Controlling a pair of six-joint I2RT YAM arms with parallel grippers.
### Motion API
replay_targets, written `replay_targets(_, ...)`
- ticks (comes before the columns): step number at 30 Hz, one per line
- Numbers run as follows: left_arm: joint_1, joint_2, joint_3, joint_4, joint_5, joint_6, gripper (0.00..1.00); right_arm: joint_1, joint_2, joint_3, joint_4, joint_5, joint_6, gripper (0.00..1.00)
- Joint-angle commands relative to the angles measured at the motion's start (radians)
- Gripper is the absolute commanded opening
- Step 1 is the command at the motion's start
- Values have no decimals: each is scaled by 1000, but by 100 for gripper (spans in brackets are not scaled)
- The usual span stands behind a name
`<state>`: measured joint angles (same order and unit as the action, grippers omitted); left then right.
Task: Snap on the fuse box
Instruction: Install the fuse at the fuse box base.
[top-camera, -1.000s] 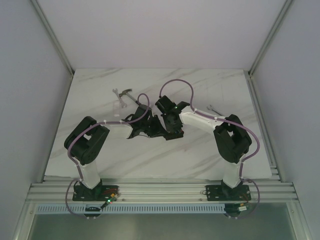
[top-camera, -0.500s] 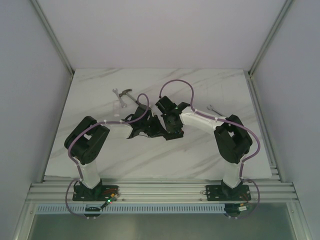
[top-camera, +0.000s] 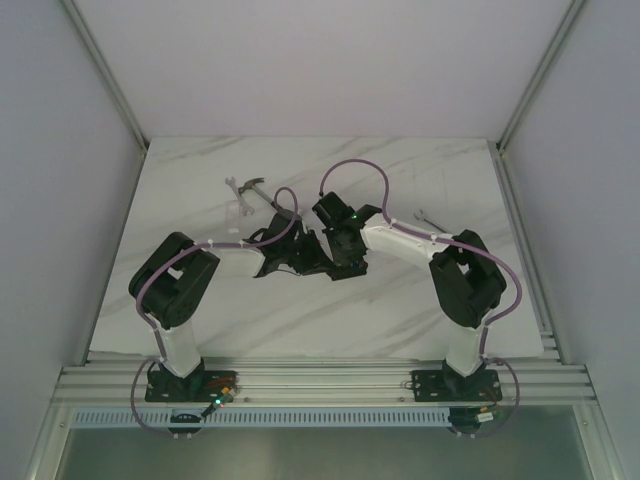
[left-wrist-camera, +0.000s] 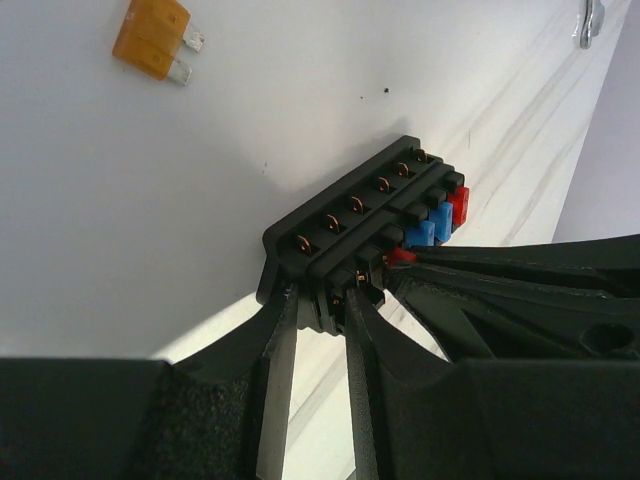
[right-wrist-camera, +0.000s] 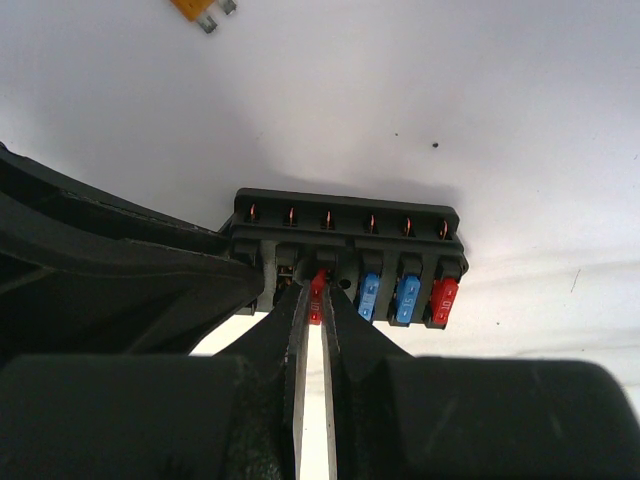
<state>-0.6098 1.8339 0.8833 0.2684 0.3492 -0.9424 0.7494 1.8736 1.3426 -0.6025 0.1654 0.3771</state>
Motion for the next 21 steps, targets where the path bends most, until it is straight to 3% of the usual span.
replay_targets(1, 12, 62, -44, -125, -93, 30, 33, -17, 62, -74, -180, 11, -10, 0)
replay_targets(21, 11, 69, -47, -118, -88, 27, 33, -17, 88, -73, -178, -3, -1, 0)
